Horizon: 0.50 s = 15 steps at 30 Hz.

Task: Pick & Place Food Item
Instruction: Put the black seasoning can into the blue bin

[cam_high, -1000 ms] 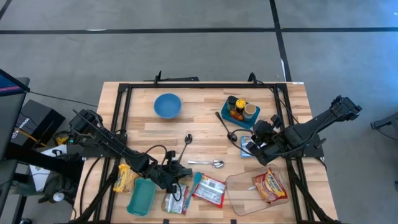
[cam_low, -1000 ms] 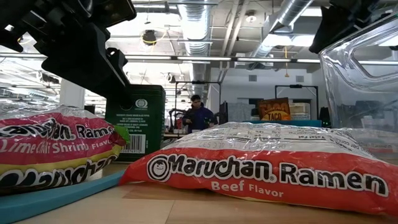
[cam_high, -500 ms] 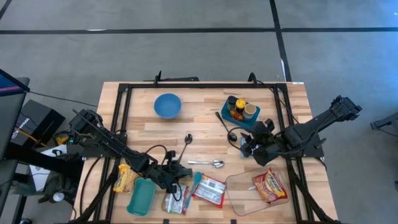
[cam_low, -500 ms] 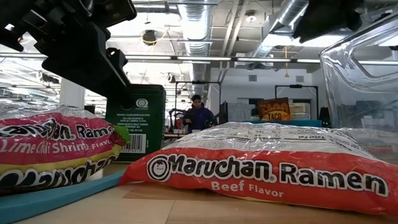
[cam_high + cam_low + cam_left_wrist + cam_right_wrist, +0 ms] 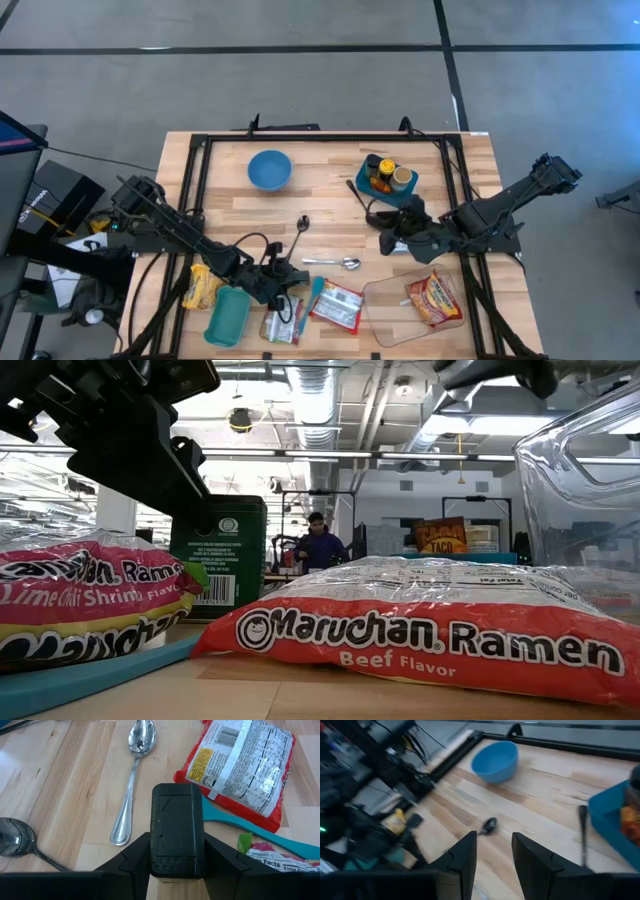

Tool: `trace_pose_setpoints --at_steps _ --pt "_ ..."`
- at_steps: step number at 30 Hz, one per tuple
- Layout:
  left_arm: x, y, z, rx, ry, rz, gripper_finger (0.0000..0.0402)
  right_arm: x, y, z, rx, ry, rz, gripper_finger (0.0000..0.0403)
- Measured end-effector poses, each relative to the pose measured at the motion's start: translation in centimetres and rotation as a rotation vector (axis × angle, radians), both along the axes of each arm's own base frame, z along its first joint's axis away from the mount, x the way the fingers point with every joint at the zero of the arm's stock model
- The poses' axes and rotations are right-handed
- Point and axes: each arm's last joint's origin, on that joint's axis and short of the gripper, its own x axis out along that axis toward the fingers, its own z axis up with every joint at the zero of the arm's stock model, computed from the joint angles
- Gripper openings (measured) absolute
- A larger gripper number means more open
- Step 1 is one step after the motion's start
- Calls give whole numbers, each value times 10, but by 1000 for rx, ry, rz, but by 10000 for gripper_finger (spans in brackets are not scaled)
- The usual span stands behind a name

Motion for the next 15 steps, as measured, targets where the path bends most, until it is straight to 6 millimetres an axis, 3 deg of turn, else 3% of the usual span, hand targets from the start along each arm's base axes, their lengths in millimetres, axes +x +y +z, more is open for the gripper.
trace_pose_setpoints --at_steps 11,15 --pt "0 0 0 1 -1 1 138 7 4 9 61 -115 0 118" --pt "0 0 0 1 -1 2 137 7 2 8 -19 -64 37 118"
